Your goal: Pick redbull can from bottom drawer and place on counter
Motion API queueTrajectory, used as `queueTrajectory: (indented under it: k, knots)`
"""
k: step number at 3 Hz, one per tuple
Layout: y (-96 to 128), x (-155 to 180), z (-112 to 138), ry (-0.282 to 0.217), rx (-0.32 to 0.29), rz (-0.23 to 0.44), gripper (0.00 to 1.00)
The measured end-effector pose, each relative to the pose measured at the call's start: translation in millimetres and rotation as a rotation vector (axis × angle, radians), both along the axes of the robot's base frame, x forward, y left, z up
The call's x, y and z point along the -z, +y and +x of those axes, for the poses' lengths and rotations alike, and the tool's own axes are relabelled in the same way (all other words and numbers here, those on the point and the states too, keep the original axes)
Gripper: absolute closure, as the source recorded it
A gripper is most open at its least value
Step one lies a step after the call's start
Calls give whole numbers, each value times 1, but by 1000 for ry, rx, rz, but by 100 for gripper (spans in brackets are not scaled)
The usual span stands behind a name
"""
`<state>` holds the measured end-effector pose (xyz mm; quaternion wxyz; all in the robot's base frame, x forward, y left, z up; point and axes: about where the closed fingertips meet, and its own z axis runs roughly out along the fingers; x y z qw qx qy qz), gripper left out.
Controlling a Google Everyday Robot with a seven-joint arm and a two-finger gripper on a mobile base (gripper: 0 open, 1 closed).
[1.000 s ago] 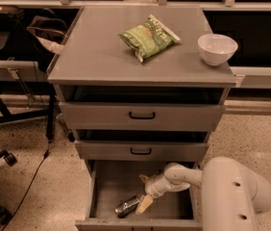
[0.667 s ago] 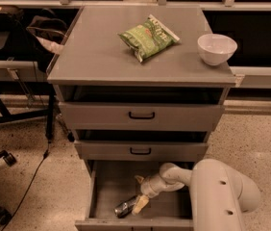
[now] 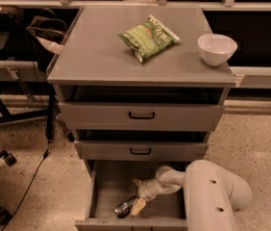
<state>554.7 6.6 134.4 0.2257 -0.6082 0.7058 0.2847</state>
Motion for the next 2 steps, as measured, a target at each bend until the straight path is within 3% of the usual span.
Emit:
queueTrajectory:
  k: [2]
  knots:
    - [4, 23, -7, 42, 10, -12, 0]
